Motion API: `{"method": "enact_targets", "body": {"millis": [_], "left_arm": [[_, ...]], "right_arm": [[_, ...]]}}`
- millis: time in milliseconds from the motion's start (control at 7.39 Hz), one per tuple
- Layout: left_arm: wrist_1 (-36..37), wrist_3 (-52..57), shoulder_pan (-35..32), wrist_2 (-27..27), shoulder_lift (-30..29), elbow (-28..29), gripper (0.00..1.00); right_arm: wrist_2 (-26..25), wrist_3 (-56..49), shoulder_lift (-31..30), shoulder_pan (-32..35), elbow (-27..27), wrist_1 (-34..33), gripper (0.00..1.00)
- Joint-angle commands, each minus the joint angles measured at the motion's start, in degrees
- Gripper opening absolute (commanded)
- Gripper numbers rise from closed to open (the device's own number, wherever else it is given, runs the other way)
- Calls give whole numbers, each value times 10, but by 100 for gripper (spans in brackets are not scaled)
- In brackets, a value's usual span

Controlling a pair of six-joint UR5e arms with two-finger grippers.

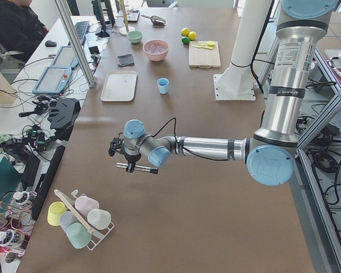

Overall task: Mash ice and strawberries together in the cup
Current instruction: 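Set the pestle down on the table and withdraw the left arm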

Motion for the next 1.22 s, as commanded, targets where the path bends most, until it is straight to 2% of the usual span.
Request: {"method": "enact_targets", "body": {"millis": [0, 135, 271, 406, 541, 676, 812, 1082], "left_arm": [[-6, -7, 7, 0, -6, 12, 98], [1, -9, 0, -7, -21, -10, 98], [35, -7, -45, -32, -37, -14, 98], [123, 0, -87, -50, -84, -21, 98], [195, 34, -132, -78, -101, -27, 98], [247, 123, -183, -123, -103, -22, 98], [267, 171, -200, -141, -89, -35, 98], [243, 173, -205, -134, -2, -102, 98]], "right_arm": [[-1, 1, 0, 0, 0, 0, 99], [1, 3, -1, 0, 6, 0, 99], [-1, 3, -2, 0, 1, 0, 99], [-6, 2, -2, -1, -3, -1, 99], [-6, -1, -16, 0, -2, 0, 99], [-3, -1, -31, 1, 6, 0, 99], [-1, 2, -35, 0, -4, 2, 99], [3, 5, -32, 0, -15, 2, 99]]}}
